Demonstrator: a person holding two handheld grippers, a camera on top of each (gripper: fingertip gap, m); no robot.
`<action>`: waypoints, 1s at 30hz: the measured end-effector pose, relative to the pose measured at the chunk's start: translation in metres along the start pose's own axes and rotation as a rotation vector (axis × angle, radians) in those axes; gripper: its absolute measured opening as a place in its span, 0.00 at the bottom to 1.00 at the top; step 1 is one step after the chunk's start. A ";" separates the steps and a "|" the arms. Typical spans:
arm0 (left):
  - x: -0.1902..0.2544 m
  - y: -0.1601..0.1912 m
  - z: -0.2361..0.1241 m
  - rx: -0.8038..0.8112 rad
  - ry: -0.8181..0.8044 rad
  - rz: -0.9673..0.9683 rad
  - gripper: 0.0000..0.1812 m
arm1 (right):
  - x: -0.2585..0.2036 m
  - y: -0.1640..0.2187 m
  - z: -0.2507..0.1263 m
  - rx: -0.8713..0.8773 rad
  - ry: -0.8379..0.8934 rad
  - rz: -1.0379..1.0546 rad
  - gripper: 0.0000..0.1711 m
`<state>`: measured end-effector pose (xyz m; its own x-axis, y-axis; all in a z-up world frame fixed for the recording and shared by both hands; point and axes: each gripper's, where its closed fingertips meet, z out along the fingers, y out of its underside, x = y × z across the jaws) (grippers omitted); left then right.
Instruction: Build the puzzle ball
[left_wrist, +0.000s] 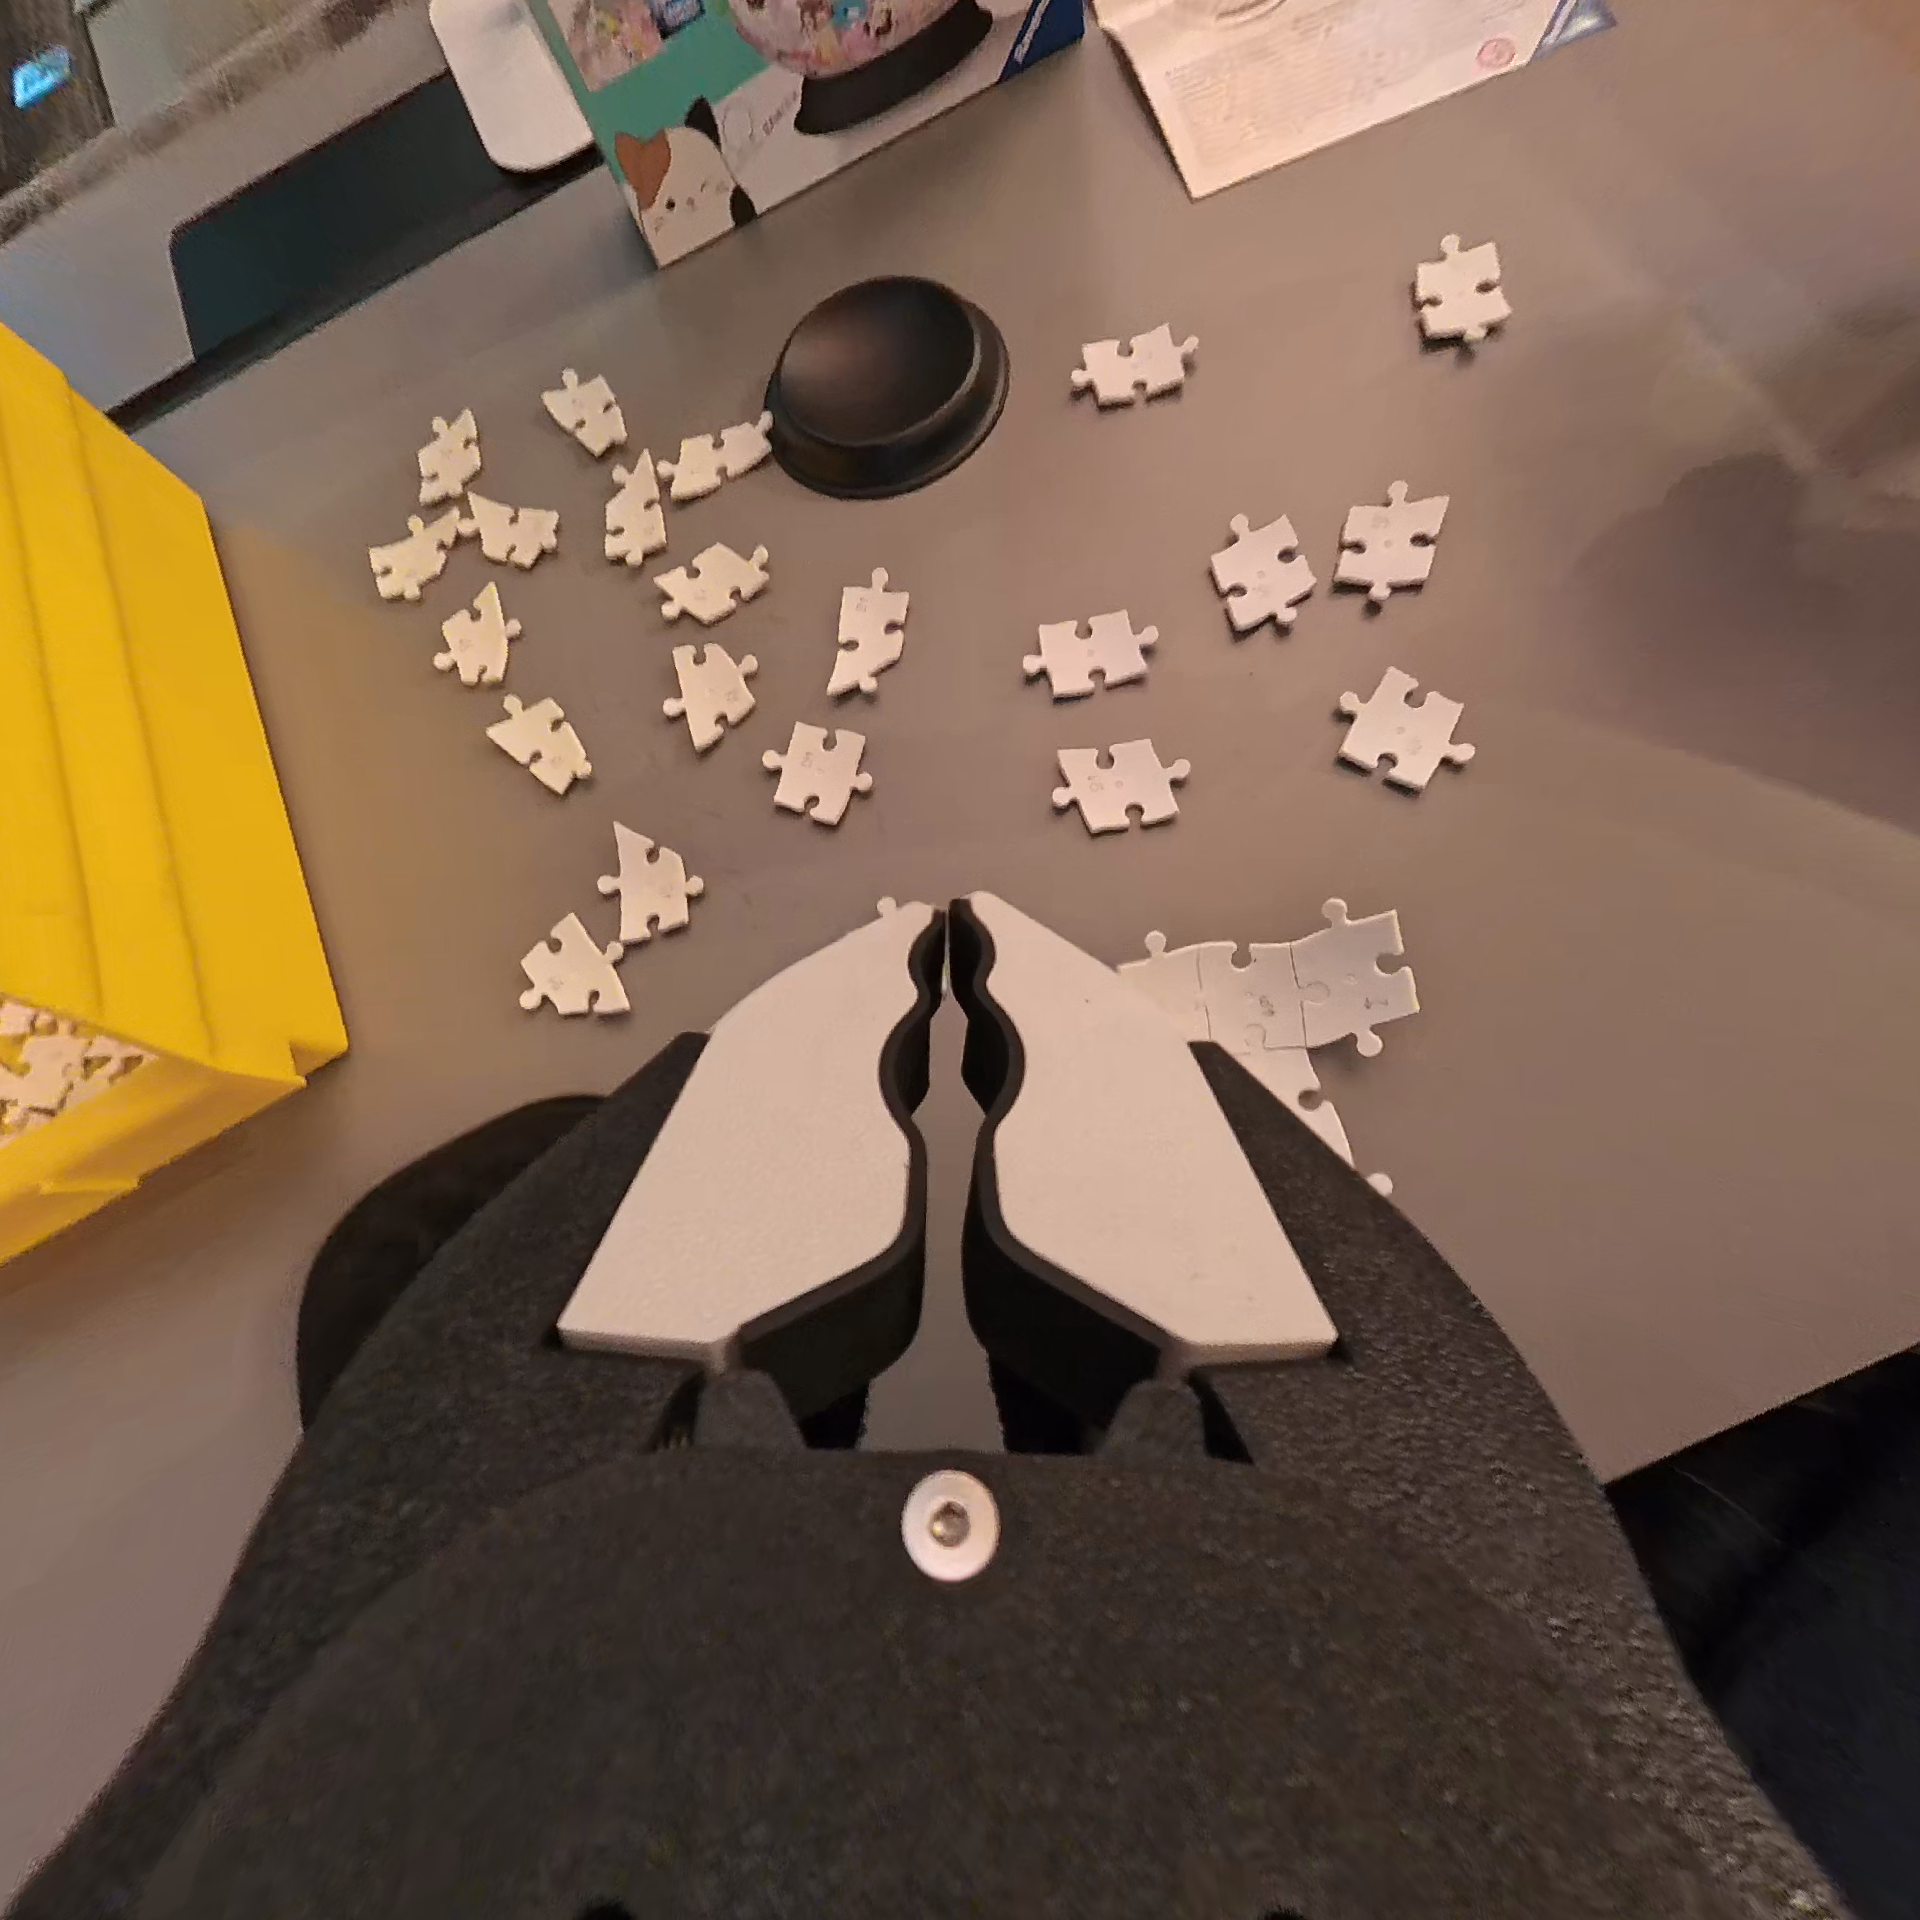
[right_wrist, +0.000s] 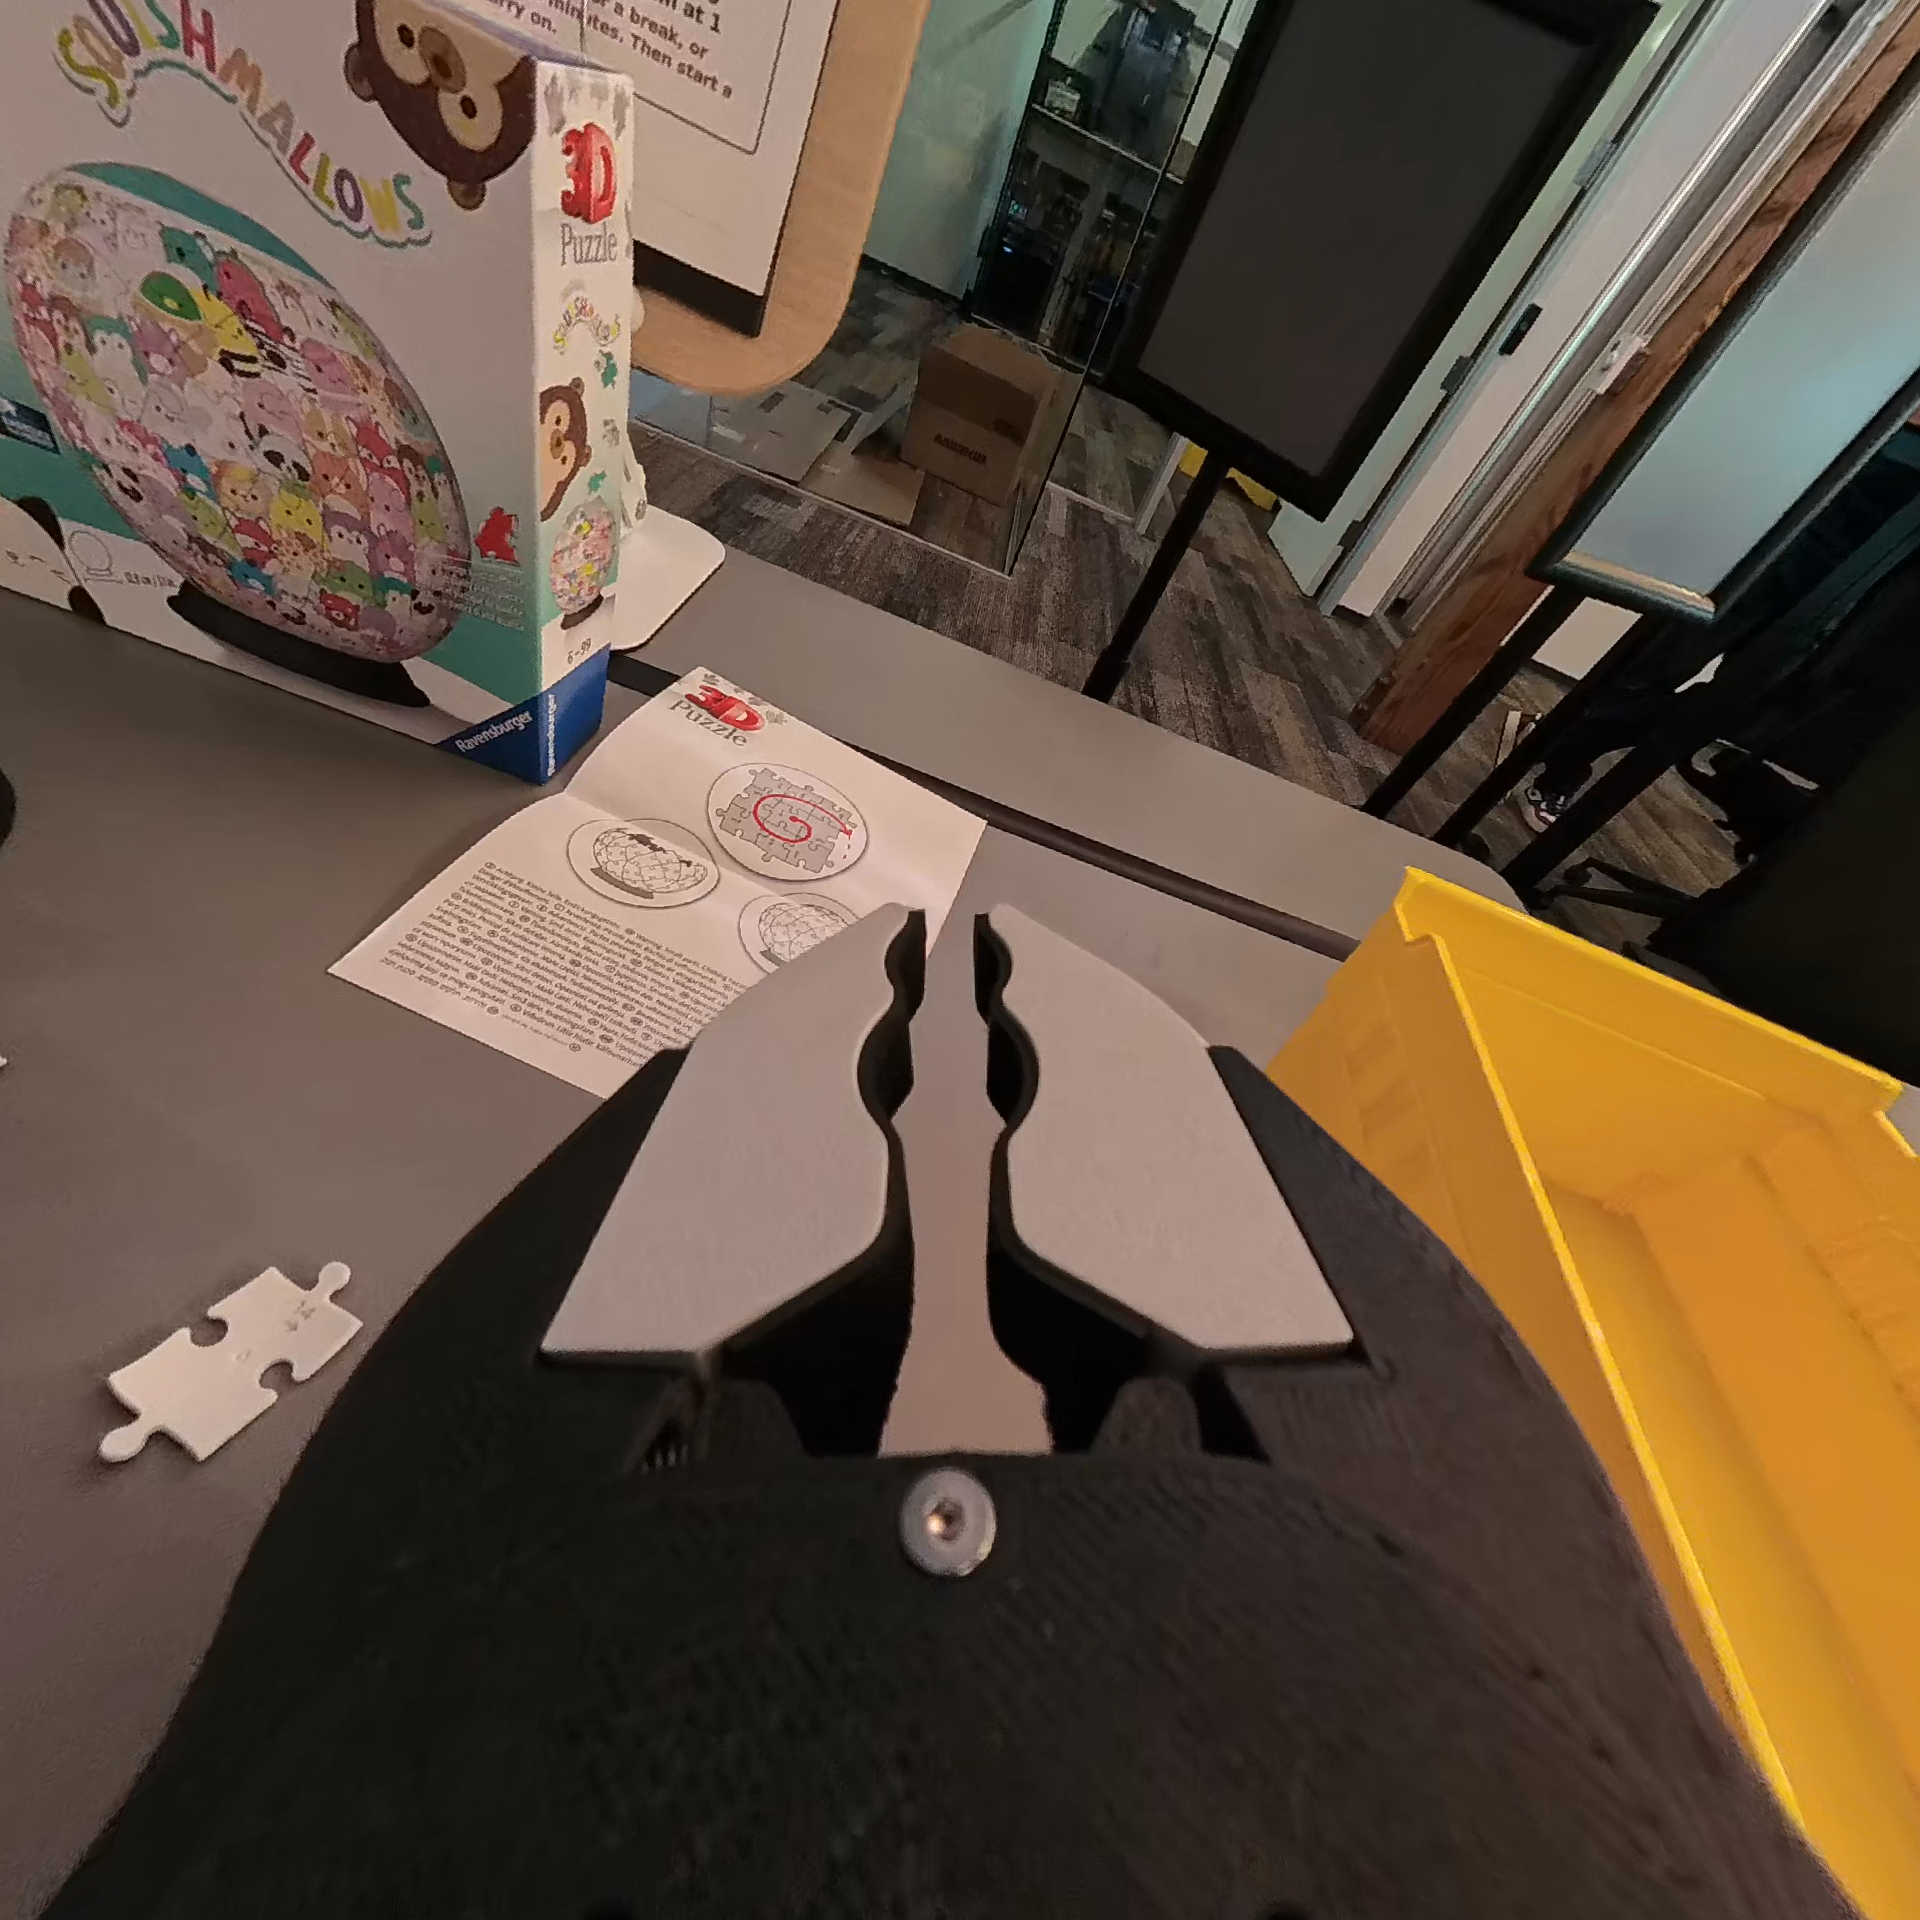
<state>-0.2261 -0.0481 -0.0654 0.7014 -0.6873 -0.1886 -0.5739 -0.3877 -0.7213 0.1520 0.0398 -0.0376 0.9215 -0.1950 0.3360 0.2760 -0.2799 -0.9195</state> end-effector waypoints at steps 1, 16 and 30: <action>-0.002 -0.004 0.000 0.011 0.002 0.010 0.00 | -0.001 0.000 0.000 0.000 -0.001 -0.006 0.06; -0.105 -0.052 -0.003 0.214 -0.342 -0.045 0.15 | 0.015 -0.001 -0.006 0.054 0.070 -0.002 0.07; -0.148 -0.053 -0.014 0.272 -0.509 -0.060 0.28 | 0.041 0.020 -0.006 0.022 0.183 -0.026 0.12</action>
<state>-0.3050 0.0657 0.0097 0.8831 -0.2608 -0.3901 -0.4446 -0.1988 -0.8734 0.1935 0.0203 -0.0411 0.8494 -0.3560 0.3896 0.3070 -0.2672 -0.9134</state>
